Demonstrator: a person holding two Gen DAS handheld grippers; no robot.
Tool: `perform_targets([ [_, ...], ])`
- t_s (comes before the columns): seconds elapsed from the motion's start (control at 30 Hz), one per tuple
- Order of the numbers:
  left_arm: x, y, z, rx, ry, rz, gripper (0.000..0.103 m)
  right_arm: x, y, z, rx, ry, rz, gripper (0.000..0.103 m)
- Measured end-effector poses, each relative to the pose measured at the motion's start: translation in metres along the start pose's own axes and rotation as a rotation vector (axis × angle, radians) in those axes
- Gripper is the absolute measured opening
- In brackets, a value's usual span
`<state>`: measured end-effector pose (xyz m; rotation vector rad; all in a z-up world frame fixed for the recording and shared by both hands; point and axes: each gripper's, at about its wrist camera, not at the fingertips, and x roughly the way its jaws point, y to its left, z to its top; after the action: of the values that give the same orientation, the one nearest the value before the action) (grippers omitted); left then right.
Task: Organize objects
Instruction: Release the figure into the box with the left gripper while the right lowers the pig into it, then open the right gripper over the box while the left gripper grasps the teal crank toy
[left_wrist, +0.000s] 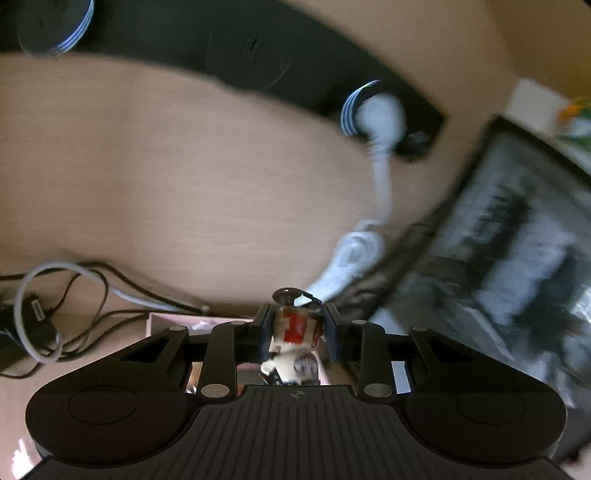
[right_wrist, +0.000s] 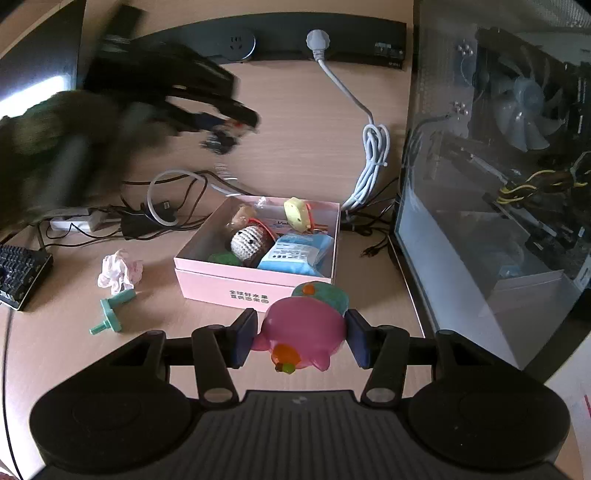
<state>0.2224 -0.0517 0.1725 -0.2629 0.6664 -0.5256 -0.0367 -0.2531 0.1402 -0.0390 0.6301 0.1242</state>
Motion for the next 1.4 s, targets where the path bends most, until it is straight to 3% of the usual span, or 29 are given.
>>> perform_targets([
  [0.07,0.024,0.007,-0.004,-0.051,0.022,0.051,0.032,0.004,-0.004,0.001,0.003,0.007,0.008,0.052],
  [0.17,0.042,0.019,-0.015,-0.090,0.050,0.047,0.032,0.013,-0.013,0.004,0.011,0.016,0.023,0.052],
  [0.23,0.038,0.025,-0.021,-0.111,0.022,0.045,0.032,0.021,-0.018,0.007,0.018,0.023,0.029,0.052],
  [0.43,-0.008,0.041,-0.053,-0.149,0.017,0.031,0.032,0.052,-0.023,0.032,0.031,0.026,0.057,0.052],
  [0.83,-0.108,0.052,-0.179,-0.156,0.194,0.050,0.032,0.200,0.011,0.117,0.121,0.081,0.128,0.052],
  [0.9,-0.122,0.055,-0.195,-0.161,0.197,0.069,0.032,0.228,0.018,0.125,0.136,0.105,0.138,0.052],
  [1.07,-0.157,0.079,-0.219,-0.216,0.182,0.170,0.032,0.280,0.034,0.120,0.106,0.181,0.071,0.052],
  [1.2,-0.175,0.102,-0.223,-0.283,0.160,0.245,0.032,0.286,0.029,0.110,0.159,0.213,0.055,0.053],
  [1.23,-0.177,0.105,-0.222,-0.294,0.156,0.254,0.032,0.281,0.025,0.110,0.177,0.214,0.059,0.057],
  [1.4,-0.173,0.114,-0.206,-0.337,0.126,0.268,0.032,0.230,0.028,0.107,0.129,0.128,0.063,0.067],
])
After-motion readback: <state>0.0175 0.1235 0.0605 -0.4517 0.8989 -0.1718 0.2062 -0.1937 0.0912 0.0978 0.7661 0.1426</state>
